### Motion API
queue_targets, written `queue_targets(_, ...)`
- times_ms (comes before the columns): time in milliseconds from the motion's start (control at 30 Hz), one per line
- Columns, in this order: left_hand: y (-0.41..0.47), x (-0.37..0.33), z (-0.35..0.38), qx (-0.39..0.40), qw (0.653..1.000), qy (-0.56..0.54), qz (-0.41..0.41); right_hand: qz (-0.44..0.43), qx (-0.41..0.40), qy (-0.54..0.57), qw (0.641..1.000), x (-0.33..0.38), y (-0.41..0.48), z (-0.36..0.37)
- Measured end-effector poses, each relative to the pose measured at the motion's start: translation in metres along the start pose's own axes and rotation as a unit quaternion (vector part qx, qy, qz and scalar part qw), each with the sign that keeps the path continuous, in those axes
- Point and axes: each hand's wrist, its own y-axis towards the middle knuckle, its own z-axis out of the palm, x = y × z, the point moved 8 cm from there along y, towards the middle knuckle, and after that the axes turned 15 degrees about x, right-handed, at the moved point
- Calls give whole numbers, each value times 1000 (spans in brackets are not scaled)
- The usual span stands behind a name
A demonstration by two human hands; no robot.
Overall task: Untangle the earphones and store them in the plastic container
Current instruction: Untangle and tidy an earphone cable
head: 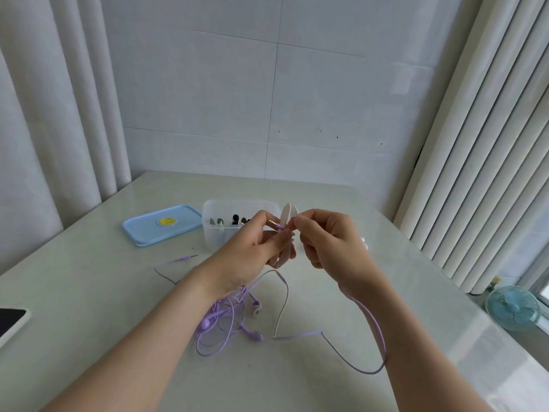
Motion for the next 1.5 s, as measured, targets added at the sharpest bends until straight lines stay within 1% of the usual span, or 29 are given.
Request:
queue_targets(100,0,-3,2,-1,999,52,3,7,-1,-14,1000,-1,0,-1)
queue_targets(200,1,-1,3,-7,997,81,-8,11,6,-15,1000,-1,0,-2)
queue_targets(367,1,-3,-1,-39,992,120,-3,16,16,-40,999,3,-2,-4)
queue_targets(467,1,0,-9,-71,984,161,-5,21,-16,-34,999,0,-3,-11)
queue_targets(567,1,1,-13,-83,985,152,-6,19,-64,-15,998,-4,-3,-20)
queue_targets(700,0,-3,-7,-48,987,151,-5,12,-108,-7,994,-9,-1,-33)
queue_targets(800,0,-10,2,-15,992,121,20,16,-129,-44,991,-17,-1,-39)
queue_targets(900,1,-14,3,-33,997,44,55,51,-140,-102,984,-27,0,-43)
queue_targets(967,1,-17,1,-58,996,8,73,74,-120,-113,984,-33,1,-39)
queue_targets(1033,-1,-21,-4,-87,992,-1,89,87,-62,-102,989,-36,4,-28)
queue_targets(1100,-4,-26,-13,-126,987,27,99,95,11,-101,990,-37,4,-14)
queue_targets(1167,-7,-26,-22,-174,977,79,92,106,81,-109,985,-38,3,-1)
queue_targets(1233,-10,-22,-29,-204,972,83,77,116,143,-85,979,-40,2,12)
queue_targets(1267,-10,-20,-31,-211,972,73,72,119,161,-67,977,-40,2,17)
queue_targets(1333,-12,-16,-37,-224,971,58,59,115,157,-55,979,-37,2,17)
queue_targets(1433,-12,-9,-42,-224,974,22,30,104,131,-82,982,-32,2,10)
queue_targets(1500,-12,-6,-40,-221,974,43,19,102,154,-102,977,-28,-1,13)
